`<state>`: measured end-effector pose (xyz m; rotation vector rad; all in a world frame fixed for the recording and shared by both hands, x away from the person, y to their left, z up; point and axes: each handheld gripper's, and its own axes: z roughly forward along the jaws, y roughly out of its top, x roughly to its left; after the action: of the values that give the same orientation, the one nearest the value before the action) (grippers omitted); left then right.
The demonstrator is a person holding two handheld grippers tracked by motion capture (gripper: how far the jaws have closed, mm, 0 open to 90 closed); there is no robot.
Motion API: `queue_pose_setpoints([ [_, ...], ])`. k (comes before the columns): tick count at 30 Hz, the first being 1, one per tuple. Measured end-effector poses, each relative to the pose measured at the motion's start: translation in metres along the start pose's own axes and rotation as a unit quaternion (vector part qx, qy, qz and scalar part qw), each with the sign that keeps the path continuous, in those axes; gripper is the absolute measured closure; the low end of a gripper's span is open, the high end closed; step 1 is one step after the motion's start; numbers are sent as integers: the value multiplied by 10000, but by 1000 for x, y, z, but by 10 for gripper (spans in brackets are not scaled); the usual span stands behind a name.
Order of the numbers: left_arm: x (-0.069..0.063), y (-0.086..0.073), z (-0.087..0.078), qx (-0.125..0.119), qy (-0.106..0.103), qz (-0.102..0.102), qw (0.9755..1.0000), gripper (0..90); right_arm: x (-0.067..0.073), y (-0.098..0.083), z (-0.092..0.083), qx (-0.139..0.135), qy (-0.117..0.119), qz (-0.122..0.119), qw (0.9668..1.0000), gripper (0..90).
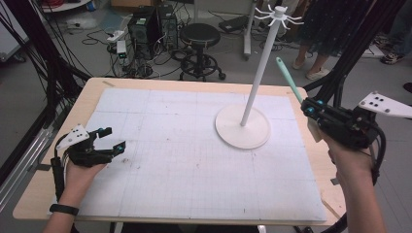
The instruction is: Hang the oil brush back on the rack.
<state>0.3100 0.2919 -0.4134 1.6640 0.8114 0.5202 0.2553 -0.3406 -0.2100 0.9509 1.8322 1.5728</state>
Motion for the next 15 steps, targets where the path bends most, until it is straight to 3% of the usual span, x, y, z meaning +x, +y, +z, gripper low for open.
queue_pose_setpoints([
  [15, -1, 0, 1, 0, -29, -48, 10000, 180, -13, 24, -13, -245, -249, 27, 9994, 830],
])
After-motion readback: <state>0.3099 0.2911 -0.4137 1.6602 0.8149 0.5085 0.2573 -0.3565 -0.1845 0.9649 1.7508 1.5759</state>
